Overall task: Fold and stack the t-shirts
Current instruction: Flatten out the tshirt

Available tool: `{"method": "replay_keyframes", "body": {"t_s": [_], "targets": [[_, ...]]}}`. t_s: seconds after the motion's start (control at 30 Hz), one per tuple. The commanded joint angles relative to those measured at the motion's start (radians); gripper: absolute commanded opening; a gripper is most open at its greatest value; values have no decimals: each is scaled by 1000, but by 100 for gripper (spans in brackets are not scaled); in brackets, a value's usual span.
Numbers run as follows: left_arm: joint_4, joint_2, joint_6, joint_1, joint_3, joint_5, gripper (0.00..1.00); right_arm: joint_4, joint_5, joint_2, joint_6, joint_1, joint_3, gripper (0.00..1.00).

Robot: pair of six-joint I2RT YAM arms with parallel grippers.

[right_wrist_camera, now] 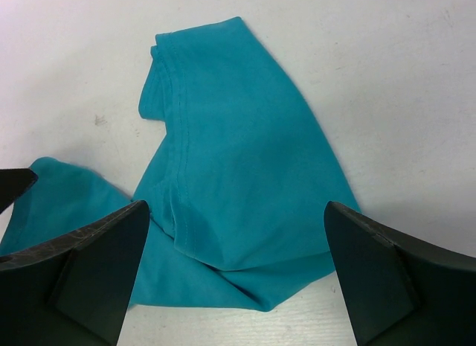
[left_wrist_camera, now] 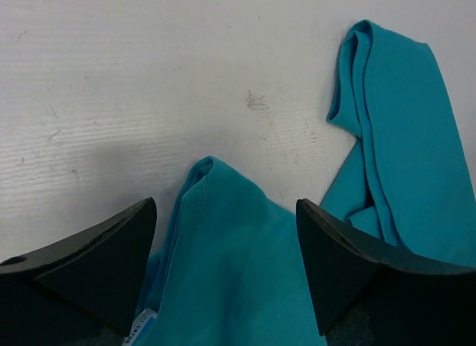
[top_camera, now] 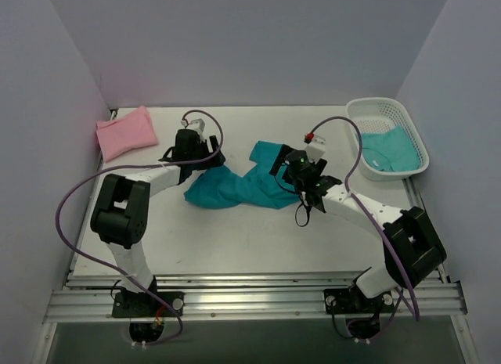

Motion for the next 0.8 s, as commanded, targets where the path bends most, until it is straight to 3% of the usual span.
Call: {"method": "replay_keyframes", "body": {"t_s": [0.0,0.1,0.2,0.23,0.33,0.37,0.57,0.77], "targets": [[25,24,1,-8,10,36,81,4,10,-37,2,-6,-4,100],[36,36,-6,-11,10,57,77,6,11,-36,2,-11,-6,100],[45,54,-13,-13,21,86,60,7,8,-27,2,-15,-4,100],[45,59,-13,-14,28,92,46,7,7,-22,0,-17,-4,100],[28,76,-10,-19,51,92,19,15,5,-10,0,-20,-6,100],[22,79,-6,-25,59,85,3,20,5,-8,0,-22,-6,100],[7,24,1,-51,74,72,2,20,-1,1,-1,-31,-4,100],[-113,-284,-3,-77,188,174,2,20,3,-22,0,-38,-13,100]]}}
